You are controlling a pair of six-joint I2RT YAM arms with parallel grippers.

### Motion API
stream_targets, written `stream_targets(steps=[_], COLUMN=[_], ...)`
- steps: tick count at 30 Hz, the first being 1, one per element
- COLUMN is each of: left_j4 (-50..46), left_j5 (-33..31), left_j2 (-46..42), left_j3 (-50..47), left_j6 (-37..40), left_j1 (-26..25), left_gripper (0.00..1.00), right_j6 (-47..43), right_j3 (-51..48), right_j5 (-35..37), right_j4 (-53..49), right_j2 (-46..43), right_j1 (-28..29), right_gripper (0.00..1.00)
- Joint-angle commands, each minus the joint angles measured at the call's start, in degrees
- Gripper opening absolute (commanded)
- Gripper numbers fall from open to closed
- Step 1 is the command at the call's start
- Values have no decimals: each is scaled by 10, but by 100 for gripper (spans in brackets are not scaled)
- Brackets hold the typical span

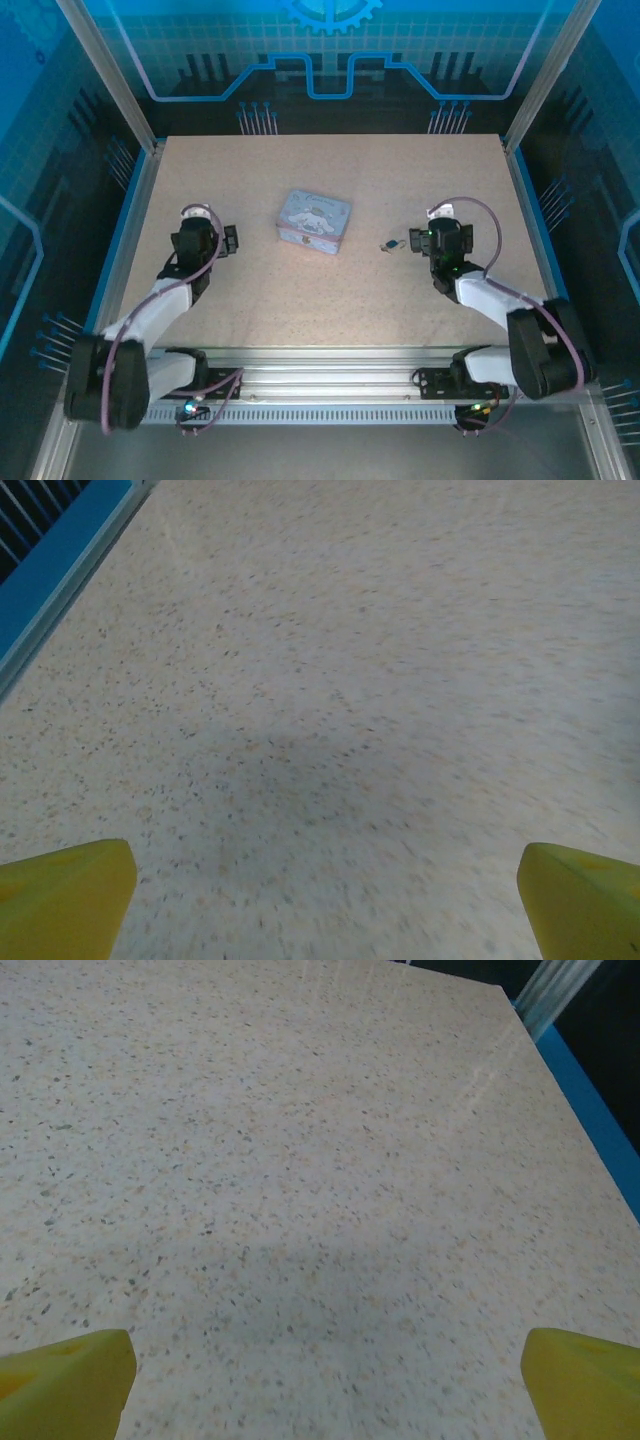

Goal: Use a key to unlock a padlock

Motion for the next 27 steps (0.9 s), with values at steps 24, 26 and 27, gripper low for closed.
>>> stream_targets(steps=[24, 26, 27], left_j4=[439, 452, 452], left_j5=[41, 49, 49], left_j2=[203, 205, 205], left_j3=[-73, -78, -78], left_j6=[40, 51, 52], left_j1=[3, -6, -6], left_gripper=[99, 99, 99], right_j6=[-13, -13, -13], right_j3=[-34, -35, -35], right_j5=[-210, -211, -212], right_j4=[233, 234, 235], right_j2=[106, 105, 105], right_j1=[-89, -89, -89], right_gripper=[100, 100, 100])
